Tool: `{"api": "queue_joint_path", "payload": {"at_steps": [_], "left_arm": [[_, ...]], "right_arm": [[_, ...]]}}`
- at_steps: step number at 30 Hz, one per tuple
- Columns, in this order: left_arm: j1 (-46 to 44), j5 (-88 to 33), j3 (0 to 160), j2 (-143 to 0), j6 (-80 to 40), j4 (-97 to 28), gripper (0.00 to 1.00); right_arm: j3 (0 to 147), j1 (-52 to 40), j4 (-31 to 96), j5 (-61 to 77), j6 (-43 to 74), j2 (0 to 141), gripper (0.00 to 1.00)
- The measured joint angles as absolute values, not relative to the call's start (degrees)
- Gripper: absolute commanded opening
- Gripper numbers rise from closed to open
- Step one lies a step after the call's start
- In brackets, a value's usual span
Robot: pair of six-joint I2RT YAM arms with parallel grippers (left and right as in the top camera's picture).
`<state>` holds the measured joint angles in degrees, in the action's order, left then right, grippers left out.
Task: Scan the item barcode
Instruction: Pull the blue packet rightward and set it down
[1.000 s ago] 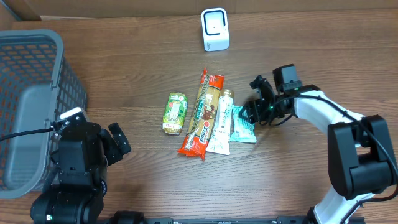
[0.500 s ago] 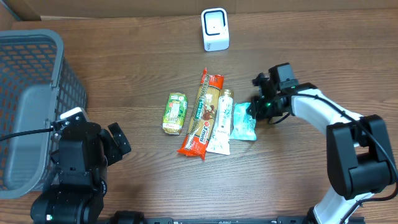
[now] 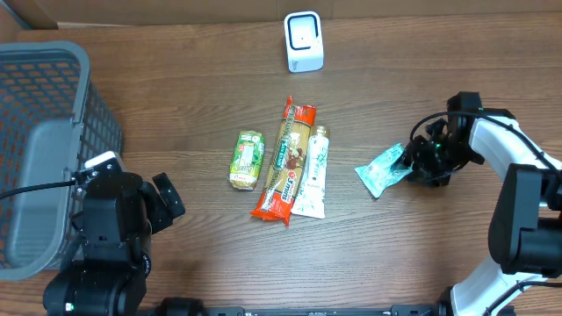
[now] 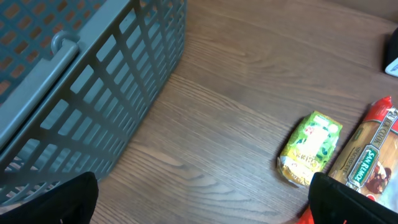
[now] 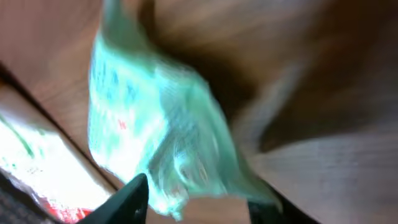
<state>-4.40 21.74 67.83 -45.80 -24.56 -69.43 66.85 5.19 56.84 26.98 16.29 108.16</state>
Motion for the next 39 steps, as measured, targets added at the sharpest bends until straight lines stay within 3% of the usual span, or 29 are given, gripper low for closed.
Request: {"api": "queue_joint_path", "payload": {"at_steps": [12, 24, 39], "left_arm": [[-4.4, 21.7, 67.8, -45.8, -24.6, -69.5, 1.00], [-4.4, 21.7, 67.8, -45.8, -24.6, -69.4, 0.99], [-4.4, 21.7, 67.8, -45.8, -24.6, -69.5, 1.00]], "right_arm": [[82.4, 3.4, 64.5, 24.5, 10.4, 107.4, 0.04], [76.6, -8.6, 56.0, 18.6, 9.0, 106.9, 0.04], [64.6, -9.0, 40.1, 16.2, 7.5, 106.7, 0.04]]}}
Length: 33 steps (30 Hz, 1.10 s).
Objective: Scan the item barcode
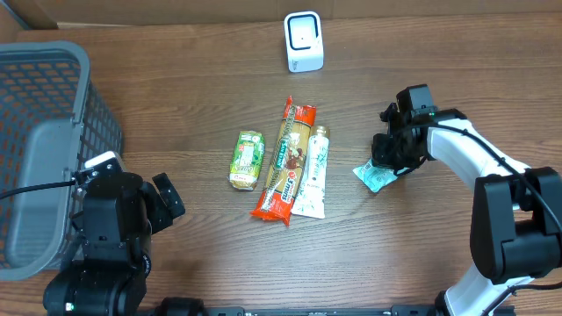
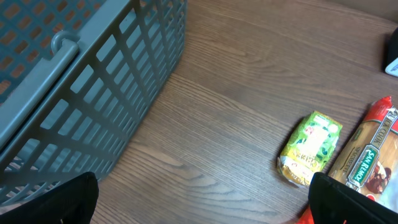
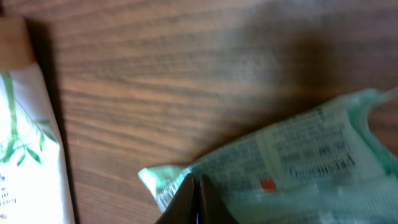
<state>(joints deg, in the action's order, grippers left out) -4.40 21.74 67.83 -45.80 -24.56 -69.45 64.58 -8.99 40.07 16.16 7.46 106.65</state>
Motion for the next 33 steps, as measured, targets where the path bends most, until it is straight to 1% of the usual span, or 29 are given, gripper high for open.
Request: {"api": "queue_joint_path", "payload": {"at_steps": [2, 5, 6, 7, 10, 13, 16, 21, 23, 25, 26, 28, 33], "left_arm": [[-4.4, 21.7, 67.8, -45.8, -24.6, -69.5, 1.00], [-4.4, 21.7, 67.8, -45.8, -24.6, -69.5, 1.00], [-4.4, 21.7, 67.8, -45.8, -24.6, -69.5, 0.99], [-4.4, 21.7, 67.8, -45.8, -24.6, -69.5, 0.99], [-4.4, 21.7, 67.8, -45.8, -24.6, -69.5, 1.00], [-4.4, 21.7, 67.8, -45.8, -24.6, -69.5, 0.99], [-4.4, 21.7, 67.8, -45.8, -24.6, -69.5, 1.00], [-4.4, 21.7, 67.8, -45.8, -24.6, -69.5, 1.00], [-4.4, 21.7, 67.8, -45.8, -24.6, -69.5, 1.00], [-4.4, 21.7, 67.8, -45.8, -24.6, -69.5, 1.00], [-4.4, 21.7, 67.8, -45.8, -24.6, -69.5, 1.00], [-4.4, 21.7, 67.8, -45.8, -24.6, -69.5, 0.99], [-4.4, 21.7, 67.8, -45.8, -24.6, -69.5, 0.99]], "right_arm": [[62.6, -9.0, 37.1, 16.3, 7.5, 106.4, 0.04], [60.1, -9.0, 36.8, 16.6, 7.6, 106.3, 0.05], [59.5, -8.9, 37.4, 16.5, 7.7, 105.8, 0.15], [59.4, -8.9, 37.8, 16.5, 7.9, 105.6, 0.20], [59.3, -8.8, 38.0, 17.3, 8.1, 105.3, 0.27], [59.8, -8.8, 38.6, 17.9, 8.6, 105.2, 0.42], [61.9, -8.8, 41.8, 17.3, 8.6, 105.5, 0.42], [72.0, -8.2, 52.9, 16.3, 9.4, 107.2, 0.41], [81.1, -7.1, 61.1, 16.1, 10.2, 107.2, 0.41], [84.1, -6.4, 66.3, 16.1, 10.7, 106.7, 0.40], [84.5, -6.1, 69.7, 16.1, 11.0, 106.5, 0.38], [83.8, -6.0, 72.6, 15.8, 11.4, 106.5, 0.36], [79.1, -5.6, 73.6, 7.8, 16.8, 106.5, 0.35]]}}
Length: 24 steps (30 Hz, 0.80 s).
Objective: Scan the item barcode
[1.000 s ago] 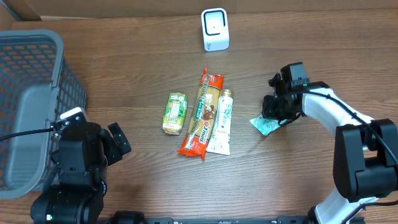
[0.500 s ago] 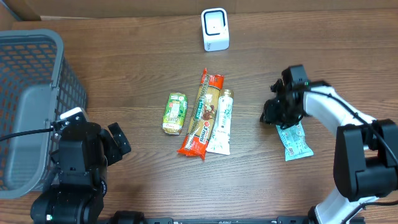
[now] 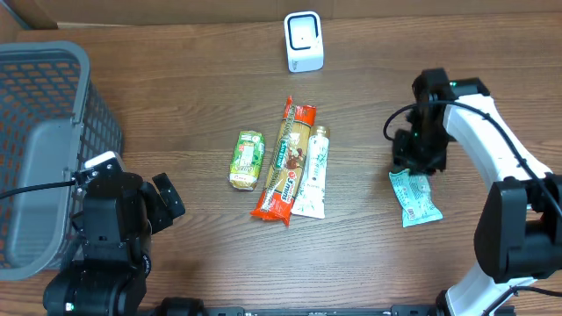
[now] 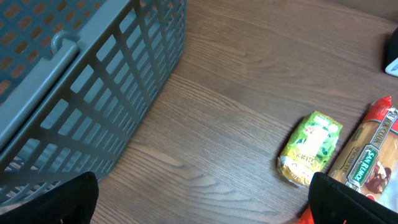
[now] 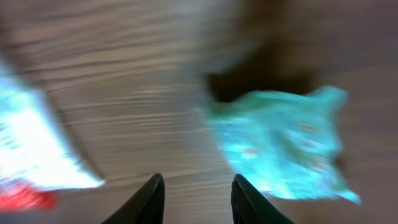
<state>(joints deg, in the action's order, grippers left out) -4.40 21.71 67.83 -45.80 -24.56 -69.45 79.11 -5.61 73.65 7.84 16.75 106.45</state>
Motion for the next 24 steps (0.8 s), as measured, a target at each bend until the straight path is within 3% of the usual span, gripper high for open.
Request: {"api": "queue_joint_path", "payload": {"at_steps": [4, 13, 24], "left_arm": [[-4.4, 21.7, 67.8, -45.8, -24.6, -69.5, 1.00], [-4.4, 21.7, 67.8, -45.8, -24.6, -69.5, 1.00], [-4.4, 21.7, 67.8, -45.8, -24.6, -69.5, 0.99]], "right_arm": [[77.0, -3.0, 71.0, 2.8, 19.2, 106.5, 0.36], [76.4, -0.3, 61.9, 2.9, 13.8, 106.5, 0.66], [76.4, -0.3, 61.5, 7.0, 1.3, 110.1, 0.70]]}}
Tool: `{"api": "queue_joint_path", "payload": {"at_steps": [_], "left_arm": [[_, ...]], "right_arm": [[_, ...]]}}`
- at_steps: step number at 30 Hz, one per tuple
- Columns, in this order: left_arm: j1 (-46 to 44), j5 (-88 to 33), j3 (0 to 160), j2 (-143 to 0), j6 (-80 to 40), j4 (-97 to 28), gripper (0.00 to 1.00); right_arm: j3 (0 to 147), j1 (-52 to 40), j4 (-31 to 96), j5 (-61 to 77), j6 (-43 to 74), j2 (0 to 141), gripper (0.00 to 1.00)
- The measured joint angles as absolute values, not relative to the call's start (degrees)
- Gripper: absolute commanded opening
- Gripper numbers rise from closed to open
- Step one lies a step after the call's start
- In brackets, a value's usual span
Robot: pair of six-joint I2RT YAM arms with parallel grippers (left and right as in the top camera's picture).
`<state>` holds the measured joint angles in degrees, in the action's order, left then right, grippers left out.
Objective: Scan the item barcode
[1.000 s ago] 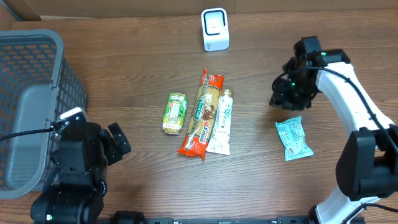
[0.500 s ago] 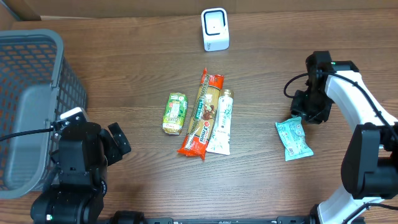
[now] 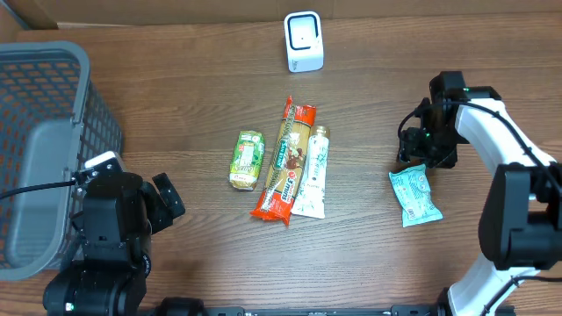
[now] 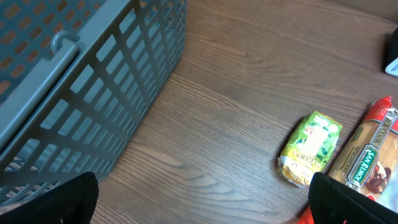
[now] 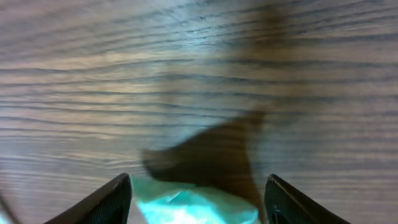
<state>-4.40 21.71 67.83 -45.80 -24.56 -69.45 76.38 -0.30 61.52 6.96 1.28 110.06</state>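
Observation:
A teal packet (image 3: pixel 414 196) lies flat on the table at the right; its top edge shows in the right wrist view (image 5: pixel 193 208). My right gripper (image 3: pixel 416 151) (image 5: pixel 196 202) hangs just beyond the packet's far end. It is open, its fingers wide apart on either side of the packet's edge. The white barcode scanner (image 3: pixel 304 40) stands at the back middle. Near the basket at the front left, my left gripper (image 3: pixel 167 207) (image 4: pixel 202 199) is open and holds nothing.
A grey mesh basket (image 3: pixel 39 149) fills the left side. In the middle lie a green packet (image 3: pixel 248 159), a long pasta pack (image 3: pixel 285 160) and a white tube (image 3: pixel 312 171), side by side. The green packet (image 4: pixel 310 148) also shows in the left wrist view.
My right gripper's fingers stand wider apart than before and it has shifted slightly right. The teal packet lies where it was. The left arm has not moved.
My right gripper first had the teal packet between its fingers at the right of the table. Then it was shut on the packet's edge, nearer the white tube. Later the packet lay turned and flat further right, released, and now the gripper is open wider above it.

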Motion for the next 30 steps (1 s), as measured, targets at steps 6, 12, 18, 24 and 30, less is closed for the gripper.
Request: {"api": "queue_joint_path", "payload": {"at_steps": [6, 12, 18, 24, 30], "left_arm": [[-4.4, 21.7, 67.8, -45.8, -24.6, -69.5, 1.00], [-4.4, 21.7, 67.8, -45.8, -24.6, -69.5, 1.00], [-4.4, 21.7, 67.8, -45.8, -24.6, -69.5, 0.99], [-4.4, 21.7, 67.8, -45.8, -24.6, -69.5, 1.00], [-4.4, 21.7, 67.8, -45.8, -24.6, -69.5, 0.99]], "right_arm": [[76.4, -0.3, 61.9, 5.5, -1.6, 113.6, 0.54], [76.3, -0.3, 64.2, 7.1, -2.4, 113.9, 0.27], [76.3, -0.3, 64.0, 8.6, -1.4, 113.9, 0.04], [77.5, 0.0, 64.9, 9.7, 3.3, 113.9, 0.04], [82.5, 0.0, 67.7, 10.3, 7.2, 110.4, 0.04]]}}
